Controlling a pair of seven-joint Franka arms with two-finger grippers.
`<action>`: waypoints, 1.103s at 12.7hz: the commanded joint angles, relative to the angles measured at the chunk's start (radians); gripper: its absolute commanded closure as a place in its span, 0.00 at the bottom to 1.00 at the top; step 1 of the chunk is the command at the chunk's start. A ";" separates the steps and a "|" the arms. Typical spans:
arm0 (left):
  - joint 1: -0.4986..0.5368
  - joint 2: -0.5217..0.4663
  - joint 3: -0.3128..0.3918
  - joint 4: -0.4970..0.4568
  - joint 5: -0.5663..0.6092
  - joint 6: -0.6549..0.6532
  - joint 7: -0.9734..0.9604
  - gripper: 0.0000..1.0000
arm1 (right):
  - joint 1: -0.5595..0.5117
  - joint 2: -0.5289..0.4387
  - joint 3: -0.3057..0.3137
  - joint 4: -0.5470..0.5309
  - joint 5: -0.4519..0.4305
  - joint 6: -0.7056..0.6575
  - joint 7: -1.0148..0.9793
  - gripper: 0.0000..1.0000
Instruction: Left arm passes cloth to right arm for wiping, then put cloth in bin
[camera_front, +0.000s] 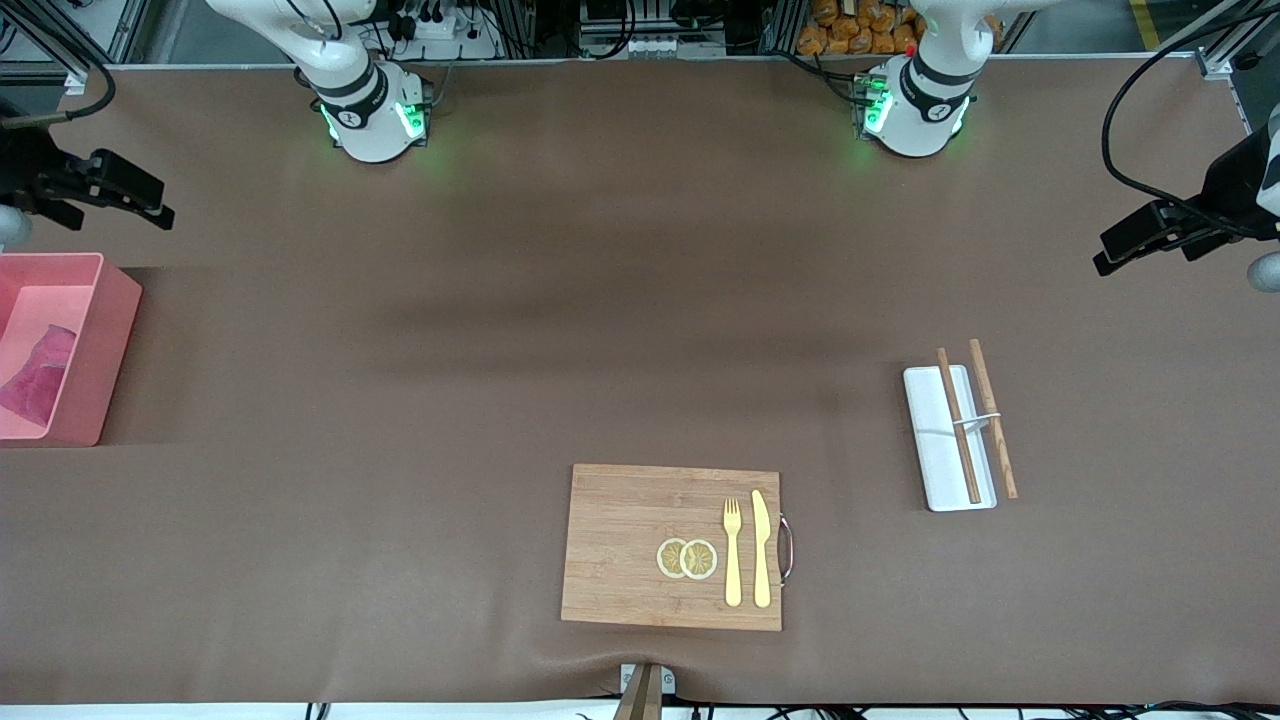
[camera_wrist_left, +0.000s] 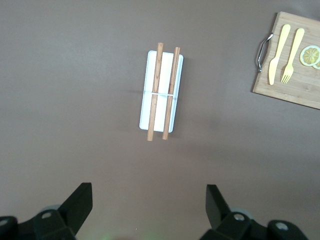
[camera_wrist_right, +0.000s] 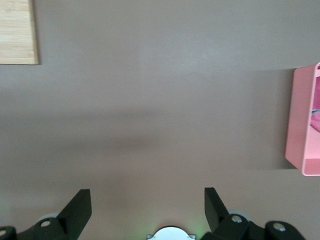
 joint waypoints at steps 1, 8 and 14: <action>-0.004 -0.031 -0.005 -0.014 0.025 0.000 0.004 0.00 | -0.017 -0.019 0.005 -0.017 0.025 0.007 0.015 0.00; -0.004 -0.028 -0.045 -0.011 0.028 -0.034 0.010 0.00 | -0.022 -0.020 -0.031 -0.015 0.024 -0.004 0.064 0.00; -0.002 -0.019 -0.047 0.023 0.077 -0.040 0.007 0.00 | -0.022 -0.020 -0.029 -0.003 0.022 -0.022 0.064 0.00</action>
